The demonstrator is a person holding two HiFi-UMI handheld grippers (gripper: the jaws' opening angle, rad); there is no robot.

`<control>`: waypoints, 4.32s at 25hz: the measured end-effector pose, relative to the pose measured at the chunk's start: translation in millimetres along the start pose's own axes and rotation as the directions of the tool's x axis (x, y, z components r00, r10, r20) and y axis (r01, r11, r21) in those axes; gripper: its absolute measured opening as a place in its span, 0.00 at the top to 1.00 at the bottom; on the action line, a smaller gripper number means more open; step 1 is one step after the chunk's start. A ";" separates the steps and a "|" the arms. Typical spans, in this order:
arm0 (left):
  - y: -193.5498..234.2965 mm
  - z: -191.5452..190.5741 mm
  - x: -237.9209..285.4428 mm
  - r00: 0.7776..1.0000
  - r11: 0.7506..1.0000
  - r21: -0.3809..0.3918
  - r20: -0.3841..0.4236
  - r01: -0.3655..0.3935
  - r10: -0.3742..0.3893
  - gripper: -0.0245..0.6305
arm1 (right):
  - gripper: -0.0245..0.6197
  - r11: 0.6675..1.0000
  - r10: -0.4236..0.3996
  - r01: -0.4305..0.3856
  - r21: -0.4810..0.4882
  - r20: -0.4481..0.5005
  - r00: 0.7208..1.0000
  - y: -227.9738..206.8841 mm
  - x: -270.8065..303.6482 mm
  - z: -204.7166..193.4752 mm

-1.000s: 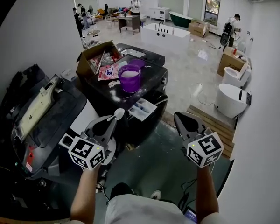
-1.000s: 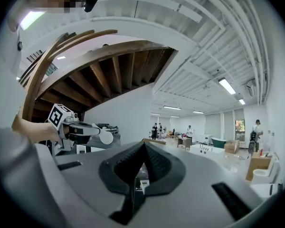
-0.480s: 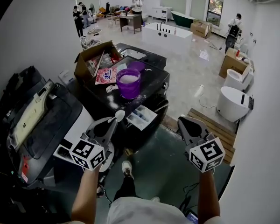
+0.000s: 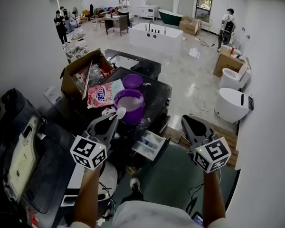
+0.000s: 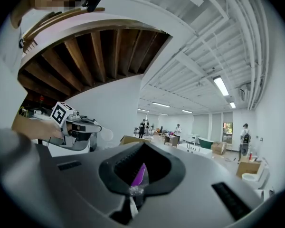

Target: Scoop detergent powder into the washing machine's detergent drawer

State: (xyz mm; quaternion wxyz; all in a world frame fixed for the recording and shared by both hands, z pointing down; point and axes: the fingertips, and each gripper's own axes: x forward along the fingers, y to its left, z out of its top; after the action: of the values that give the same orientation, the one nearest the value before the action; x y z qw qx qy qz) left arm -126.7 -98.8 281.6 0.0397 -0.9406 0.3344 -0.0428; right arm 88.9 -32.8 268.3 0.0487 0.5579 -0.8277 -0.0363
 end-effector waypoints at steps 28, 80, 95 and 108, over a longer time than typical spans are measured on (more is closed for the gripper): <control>84.4 -118.0 178.5 0.784 0.882 0.096 -0.509 0.462 -0.356 0.94 | 0.97 0.993 0.078 -0.064 0.099 -0.149 0.986 -48.6 202.3 -66.3; 36.1 -191.1 179.5 0.307 0.696 -0.199 -0.790 0.690 -0.531 0.94 | 0.97 0.984 0.078 -0.038 0.176 -0.226 0.971 -87.3 191.0 -118.3; 33.5 -160.8 162.9 0.366 0.708 -0.282 -0.700 0.648 -0.613 0.94 | 0.97 0.985 0.104 -0.073 0.155 -0.207 0.973 -83.3 183.0 -107.4; 64.4 -144.2 157.3 0.614 0.809 -0.349 -0.527 0.474 -0.587 0.94 | 0.97 0.984 0.134 -0.115 0.134 -0.146 0.980 -71.4 198.5 -88.0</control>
State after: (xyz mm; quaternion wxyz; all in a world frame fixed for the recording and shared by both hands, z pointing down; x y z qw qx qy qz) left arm -60.8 -254.8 426.6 -0.1677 -0.9299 0.0366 -0.3254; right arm 91.3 -244.1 355.5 0.0797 0.5079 -0.8555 0.0619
